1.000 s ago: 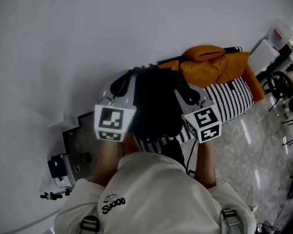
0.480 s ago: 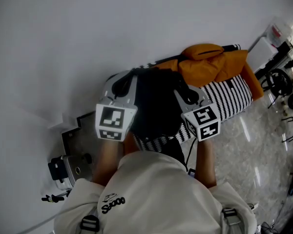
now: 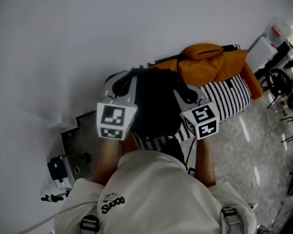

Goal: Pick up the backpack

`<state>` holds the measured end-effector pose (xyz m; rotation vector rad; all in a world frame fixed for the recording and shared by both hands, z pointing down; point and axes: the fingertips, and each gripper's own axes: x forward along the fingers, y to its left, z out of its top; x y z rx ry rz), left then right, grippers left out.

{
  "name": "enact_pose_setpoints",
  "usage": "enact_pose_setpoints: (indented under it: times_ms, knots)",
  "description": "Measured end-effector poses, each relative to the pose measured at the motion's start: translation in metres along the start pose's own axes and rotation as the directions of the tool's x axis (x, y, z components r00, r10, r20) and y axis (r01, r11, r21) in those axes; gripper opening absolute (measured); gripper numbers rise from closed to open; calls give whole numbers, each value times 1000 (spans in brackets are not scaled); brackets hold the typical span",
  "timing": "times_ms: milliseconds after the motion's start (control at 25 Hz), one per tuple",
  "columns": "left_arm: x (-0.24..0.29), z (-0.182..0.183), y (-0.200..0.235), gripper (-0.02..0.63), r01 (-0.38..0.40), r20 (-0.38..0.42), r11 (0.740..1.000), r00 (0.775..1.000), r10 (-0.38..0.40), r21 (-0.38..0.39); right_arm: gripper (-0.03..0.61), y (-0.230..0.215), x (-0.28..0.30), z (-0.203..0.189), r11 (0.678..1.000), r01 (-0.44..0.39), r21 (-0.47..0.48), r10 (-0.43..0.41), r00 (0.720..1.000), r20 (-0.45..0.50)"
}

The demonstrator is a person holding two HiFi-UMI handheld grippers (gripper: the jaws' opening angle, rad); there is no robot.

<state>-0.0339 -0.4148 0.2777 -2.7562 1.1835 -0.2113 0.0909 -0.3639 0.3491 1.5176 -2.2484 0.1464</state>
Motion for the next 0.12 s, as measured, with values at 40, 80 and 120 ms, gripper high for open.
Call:
enact_pose_setpoints:
  times_ms: [40, 80, 120]
  knots:
    - [1, -1, -1, 12, -1, -3, 1000, 1000, 1, -4, 54, 0, 0, -1, 1000, 0, 2, 0, 1000, -3]
    - [2, -2, -1, 12, -1, -5, 1000, 1000, 1, -7, 54, -1, 0, -3, 1000, 0, 5, 0, 1000, -6]
    - [2, -2, -2, 12, -2, -8, 1000, 1000, 2, -10, 54, -2, 0, -4, 1000, 1, 7, -1, 1000, -9]
